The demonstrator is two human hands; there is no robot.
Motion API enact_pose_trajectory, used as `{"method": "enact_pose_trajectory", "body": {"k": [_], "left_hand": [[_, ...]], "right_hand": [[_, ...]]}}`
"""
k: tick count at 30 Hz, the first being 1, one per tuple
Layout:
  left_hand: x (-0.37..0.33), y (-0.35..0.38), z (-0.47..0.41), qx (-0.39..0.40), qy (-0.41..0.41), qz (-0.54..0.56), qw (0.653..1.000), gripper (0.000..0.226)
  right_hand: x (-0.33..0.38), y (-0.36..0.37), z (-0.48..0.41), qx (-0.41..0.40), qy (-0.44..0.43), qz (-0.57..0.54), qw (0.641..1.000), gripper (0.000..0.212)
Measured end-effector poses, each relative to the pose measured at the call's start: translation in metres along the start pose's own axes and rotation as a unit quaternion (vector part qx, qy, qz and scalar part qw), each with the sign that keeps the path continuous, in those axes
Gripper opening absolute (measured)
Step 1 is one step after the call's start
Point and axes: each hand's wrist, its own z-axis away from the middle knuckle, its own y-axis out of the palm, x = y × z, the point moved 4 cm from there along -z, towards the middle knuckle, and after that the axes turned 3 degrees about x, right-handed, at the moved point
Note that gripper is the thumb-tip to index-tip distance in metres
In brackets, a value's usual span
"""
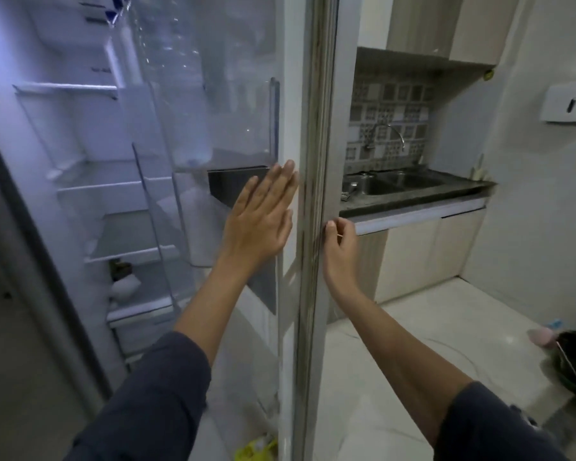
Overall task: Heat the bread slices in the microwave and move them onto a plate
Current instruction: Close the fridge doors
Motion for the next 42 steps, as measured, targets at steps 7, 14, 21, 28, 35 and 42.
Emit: {"method": "enact_pose_trajectory", "body": {"k": [7, 14, 21, 28, 35, 42], "left_hand": [[0.057, -0.016, 0.059, -0.022, -0.099, 0.018, 0.995, 0.061], [0.120, -0.047, 0.094, 0.006, -0.167, 0.040, 0.985, 0.059], [0.163, -0.079, 0.104, -0.044, -0.244, 0.086, 0.965, 0.051], [0.193, -0.098, 0.047, -0.106, -0.147, 0.042, 0.983, 0.060], [0.260, -0.086, 0.053, -0.115, -0.130, 0.007, 0.985, 0.072], [0.341, -0.073, 0.074, -0.102, -0.142, -0.011, 0.985, 0.076]], "right_hand": [[0.018, 0.052, 0.046, 0.054, -0.096, 0.005, 0.994, 0.016], [0.048, 0.096, 0.058, 0.187, -0.229, 0.086, 0.951, 0.021], [0.071, 0.152, 0.040, 0.135, -0.255, -0.048, 0.956, 0.024], [0.078, 0.230, 0.022, 0.101, -0.276, -0.130, 0.947, 0.030], [0.083, 0.306, -0.019, 0.076, -0.290, -0.114, 0.947, 0.038], [0.084, 0.381, -0.026, -0.009, -0.327, -0.125, 0.937, 0.025]]}}
